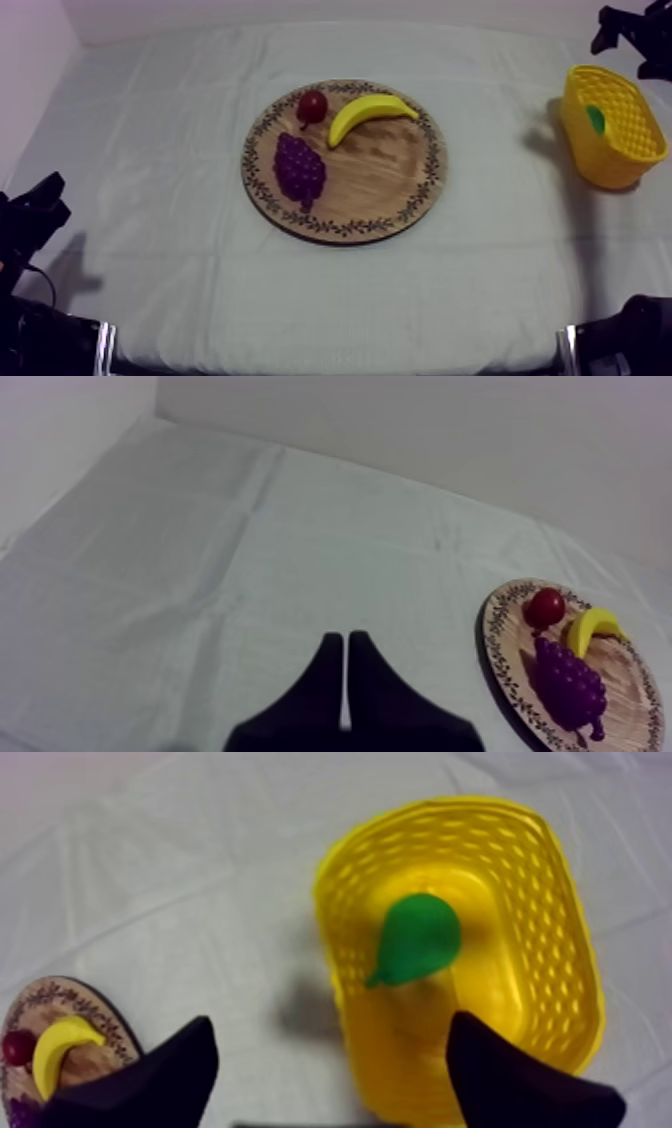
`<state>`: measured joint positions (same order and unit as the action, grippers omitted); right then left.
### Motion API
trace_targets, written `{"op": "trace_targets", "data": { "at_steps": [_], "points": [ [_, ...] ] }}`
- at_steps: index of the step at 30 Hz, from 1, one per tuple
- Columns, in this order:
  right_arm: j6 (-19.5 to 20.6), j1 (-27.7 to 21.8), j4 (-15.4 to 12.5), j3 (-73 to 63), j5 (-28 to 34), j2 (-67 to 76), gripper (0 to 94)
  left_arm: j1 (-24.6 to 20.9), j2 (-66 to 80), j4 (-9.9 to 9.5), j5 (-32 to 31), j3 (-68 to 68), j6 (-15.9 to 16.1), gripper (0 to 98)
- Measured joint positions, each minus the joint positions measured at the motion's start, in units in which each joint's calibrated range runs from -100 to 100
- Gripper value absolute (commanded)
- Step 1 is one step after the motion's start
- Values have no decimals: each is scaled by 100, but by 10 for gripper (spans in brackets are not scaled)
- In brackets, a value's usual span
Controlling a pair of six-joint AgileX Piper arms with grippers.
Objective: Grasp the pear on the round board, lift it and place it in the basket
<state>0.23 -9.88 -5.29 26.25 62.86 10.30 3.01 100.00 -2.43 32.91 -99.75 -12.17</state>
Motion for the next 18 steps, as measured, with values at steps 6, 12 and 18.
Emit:
{"op": "trace_targets", "data": {
  "at_steps": [6,12,18],
  "points": [
    [-47,231,19,690,-453,1031,332,0,0,0,0,0,0,1],
    [-23,533,102,1685,-1104,2208,120,0,0,0,0,0,0,1],
    [-23,838,224,2795,-1729,3335,62,0,0,0,0,0,0,1]
  ]
}}
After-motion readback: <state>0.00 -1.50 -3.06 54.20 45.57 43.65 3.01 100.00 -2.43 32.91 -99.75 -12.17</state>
